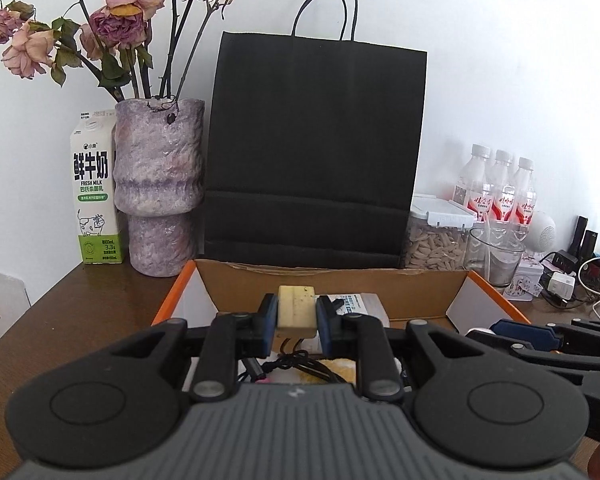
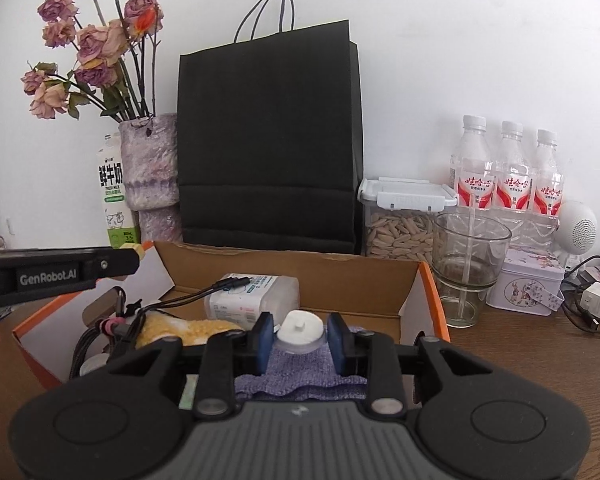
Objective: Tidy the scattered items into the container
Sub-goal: 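Open both grippers to drop the cap and wooden block into the box, then move both grippers back toward the two remaining white caps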
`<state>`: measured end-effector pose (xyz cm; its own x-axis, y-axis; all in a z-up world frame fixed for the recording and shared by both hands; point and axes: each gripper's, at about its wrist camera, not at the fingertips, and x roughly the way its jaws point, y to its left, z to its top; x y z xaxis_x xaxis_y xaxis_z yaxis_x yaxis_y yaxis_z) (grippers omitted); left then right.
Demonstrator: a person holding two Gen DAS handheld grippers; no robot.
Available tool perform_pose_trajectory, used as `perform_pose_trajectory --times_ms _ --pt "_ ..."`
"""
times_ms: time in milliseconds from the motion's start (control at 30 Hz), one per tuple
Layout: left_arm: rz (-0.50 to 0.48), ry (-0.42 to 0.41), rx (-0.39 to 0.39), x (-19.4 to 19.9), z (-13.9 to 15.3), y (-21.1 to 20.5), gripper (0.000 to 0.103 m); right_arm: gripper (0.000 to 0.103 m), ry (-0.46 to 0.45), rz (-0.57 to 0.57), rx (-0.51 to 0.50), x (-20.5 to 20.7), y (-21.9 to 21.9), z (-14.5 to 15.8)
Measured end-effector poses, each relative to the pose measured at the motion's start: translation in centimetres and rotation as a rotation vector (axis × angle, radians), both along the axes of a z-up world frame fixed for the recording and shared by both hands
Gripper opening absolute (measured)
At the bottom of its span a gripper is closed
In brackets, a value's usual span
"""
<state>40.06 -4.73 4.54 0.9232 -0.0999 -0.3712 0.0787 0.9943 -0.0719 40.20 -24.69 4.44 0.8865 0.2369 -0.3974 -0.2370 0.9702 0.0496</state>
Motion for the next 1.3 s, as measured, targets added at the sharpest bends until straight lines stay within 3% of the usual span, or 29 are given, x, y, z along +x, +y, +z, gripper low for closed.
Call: perform_pose_trajectory --times_ms 33,67,100,133,167,300,633,967,1300 --pt "0.000 0.003 -0.003 0.0 0.0 0.0 0.023 0.043 -0.003 -0.001 0.004 0.0 -0.1 0.1" --pt "0.004 -0.003 -0.005 -0.1 0.1 0.1 0.032 0.060 -0.007 -0.004 0.009 -0.1 -0.2 0.2" --pt "0.010 -0.006 -0.007 -0.2 0.2 0.1 0.045 0.072 -0.013 -0.012 0.011 -0.2 -0.2 0.3" --pt "0.023 -0.011 -0.010 -0.3 0.4 0.2 0.082 0.093 -0.018 -0.021 0.007 -0.3 -0.2 0.4" --pt "0.038 -0.026 -0.011 -0.5 0.5 0.2 0.103 0.103 -0.020 -0.031 -0.001 -0.3 -0.1 0.5" --pt "0.061 -0.060 0.001 -1.0 1.0 0.2 0.103 0.103 -0.003 -0.043 -0.013 -0.3 0.3 0.5" --pt "0.057 -0.018 -0.012 -0.6 0.4 0.2 0.103 0.103 0.014 -0.040 -0.013 -0.4 0.6 0.1" --pt "0.057 -0.033 -0.017 -1.2 0.3 0.3 0.103 0.103 0.009 -0.036 -0.015 -0.8 0.8 0.1" --pt "0.054 -0.072 -0.073 -3.1 -0.3 0.8 0.103 0.103 -0.004 -0.032 -0.027 -2.1 0.7 -0.3"
